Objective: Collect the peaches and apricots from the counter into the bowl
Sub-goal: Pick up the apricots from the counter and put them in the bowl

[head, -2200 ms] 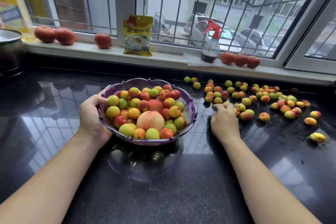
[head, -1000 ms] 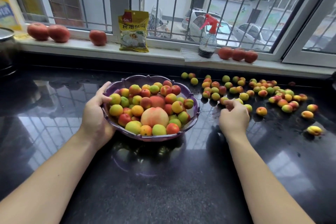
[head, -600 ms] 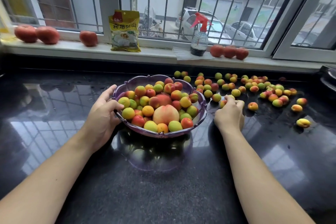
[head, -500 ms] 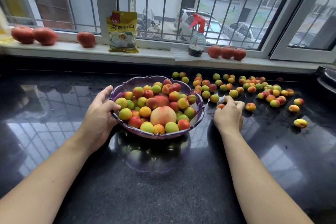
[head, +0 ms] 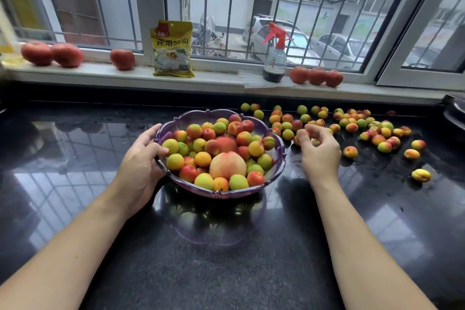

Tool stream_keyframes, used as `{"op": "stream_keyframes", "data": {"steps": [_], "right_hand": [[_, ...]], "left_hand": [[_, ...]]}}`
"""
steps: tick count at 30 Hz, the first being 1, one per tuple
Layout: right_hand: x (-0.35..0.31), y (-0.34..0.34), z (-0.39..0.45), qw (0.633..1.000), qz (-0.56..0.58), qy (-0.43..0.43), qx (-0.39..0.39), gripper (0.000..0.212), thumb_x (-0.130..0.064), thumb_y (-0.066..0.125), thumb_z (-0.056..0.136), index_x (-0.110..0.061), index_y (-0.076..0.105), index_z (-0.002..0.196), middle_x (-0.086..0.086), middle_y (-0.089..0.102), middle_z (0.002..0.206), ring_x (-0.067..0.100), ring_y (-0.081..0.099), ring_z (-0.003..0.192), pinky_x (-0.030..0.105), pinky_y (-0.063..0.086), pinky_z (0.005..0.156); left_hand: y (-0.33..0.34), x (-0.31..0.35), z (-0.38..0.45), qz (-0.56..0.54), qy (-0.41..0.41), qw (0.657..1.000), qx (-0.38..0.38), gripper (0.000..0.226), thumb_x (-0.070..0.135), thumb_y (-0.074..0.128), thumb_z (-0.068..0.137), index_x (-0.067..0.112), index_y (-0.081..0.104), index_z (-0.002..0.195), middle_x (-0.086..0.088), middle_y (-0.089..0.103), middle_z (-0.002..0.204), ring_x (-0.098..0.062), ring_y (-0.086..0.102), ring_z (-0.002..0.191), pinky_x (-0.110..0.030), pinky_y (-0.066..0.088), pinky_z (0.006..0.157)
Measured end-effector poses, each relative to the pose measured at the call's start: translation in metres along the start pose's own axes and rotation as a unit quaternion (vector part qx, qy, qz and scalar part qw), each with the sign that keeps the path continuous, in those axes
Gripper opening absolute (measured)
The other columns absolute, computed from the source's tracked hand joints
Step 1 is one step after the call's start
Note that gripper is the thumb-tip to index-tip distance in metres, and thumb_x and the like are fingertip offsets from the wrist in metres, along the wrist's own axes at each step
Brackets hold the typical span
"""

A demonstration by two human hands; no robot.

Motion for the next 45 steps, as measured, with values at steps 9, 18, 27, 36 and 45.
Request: {"op": "stream_keyframes", "data": {"steps": [9,18,27,36,45], "right_hand": [[-0.031,0.04,0.003,0.969,0.118,-0.059,-0.209,0.026,-0.018,0.065,0.097,-0.037,0.07,0.115,-0.01,0.072,0.114,0.005,0.066,0.108,0.022,0.057,0.086],[0.001,0.01,0.004,0.999,-0.025,0.023,-0.01,0.024,-0.01,0.054,0.097,-0.019,0.075,0.104,-0.001,0.073,0.102,0.019,0.066,0.101,0.021,0.047,0.074],[0.036,-0.004,0.012,0.944,-0.306,0.112,-0.05,0.053,-0.018,0.053,0.094,-0.023,0.049,0.147,0.007,0.033,0.158,0.034,0.026,0.138,0.04,0.029,0.113],[0.04,-0.002,0.014,0.943,-0.314,0.107,-0.007,0.038,-0.005,0.059,0.089,-0.013,0.061,0.126,0.015,0.042,0.136,0.039,0.043,0.122,0.043,0.04,0.103],[0.004,-0.002,0.01,0.999,-0.017,0.025,-0.032,0.025,-0.03,0.071,0.093,-0.022,0.067,0.117,-0.001,0.066,0.115,0.016,0.064,0.105,0.02,0.05,0.081]], "left_hand": [[-0.001,-0.003,0.004,-0.001,0.006,1.0,-0.001,0.063,0.011,0.055,0.076,0.03,0.058,0.136,-0.005,0.075,0.125,-0.029,0.072,0.117,-0.052,0.059,0.099],[-0.005,-0.008,0.012,-0.017,0.011,1.0,-0.014,0.065,0.008,0.055,0.075,0.029,0.058,0.136,-0.005,0.074,0.128,-0.027,0.072,0.118,-0.044,0.061,0.094],[-0.006,-0.008,0.012,-0.016,0.013,0.999,-0.026,0.067,0.006,0.054,0.076,0.027,0.056,0.14,-0.007,0.074,0.129,-0.028,0.072,0.117,-0.047,0.058,0.097],[-0.009,-0.011,0.015,-0.023,0.011,0.999,-0.031,0.067,0.005,0.054,0.077,0.028,0.056,0.14,-0.005,0.075,0.127,-0.027,0.073,0.115,-0.04,0.064,0.081],[-0.006,-0.008,0.01,-0.014,0.01,0.999,-0.029,0.068,0.007,0.055,0.076,0.028,0.055,0.141,-0.007,0.073,0.129,-0.03,0.071,0.118,-0.048,0.062,0.093]]}}
Point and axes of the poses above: each hand's wrist, its own z-axis towards the middle knuckle, its own y-axis out of the palm, x = y × z, the point moved 3 cm from there along z, towards the middle knuckle
